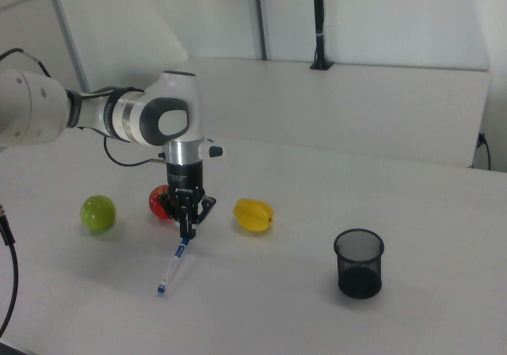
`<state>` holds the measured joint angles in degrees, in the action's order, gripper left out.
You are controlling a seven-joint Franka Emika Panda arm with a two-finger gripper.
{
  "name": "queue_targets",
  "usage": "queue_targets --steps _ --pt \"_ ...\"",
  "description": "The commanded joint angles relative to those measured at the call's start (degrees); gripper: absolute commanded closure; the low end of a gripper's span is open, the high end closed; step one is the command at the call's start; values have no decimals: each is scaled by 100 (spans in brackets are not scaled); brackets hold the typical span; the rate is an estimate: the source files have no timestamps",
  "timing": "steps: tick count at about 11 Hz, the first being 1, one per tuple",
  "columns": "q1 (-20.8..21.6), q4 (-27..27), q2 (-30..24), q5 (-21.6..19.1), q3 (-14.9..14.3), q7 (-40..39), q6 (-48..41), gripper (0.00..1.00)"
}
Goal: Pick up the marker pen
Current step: 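Carry the marker toward the red apple and lower it to the table, then open the gripper to release the marker on the table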
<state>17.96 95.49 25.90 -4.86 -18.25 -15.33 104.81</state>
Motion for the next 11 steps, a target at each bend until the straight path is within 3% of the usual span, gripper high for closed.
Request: queue_targets --steps 1,3,7,9,11 --pt "112 215 -76 134 -20 118 -110 79" --pt "112 242 -32 134 -20 283 -93 65" --pt "103 224 -67 143 -20 398 -75 19" --pt "50 171 -364 212 -20 801 -58 0" --pt "-151 -56 -803 231 -3 1074 -83 0"
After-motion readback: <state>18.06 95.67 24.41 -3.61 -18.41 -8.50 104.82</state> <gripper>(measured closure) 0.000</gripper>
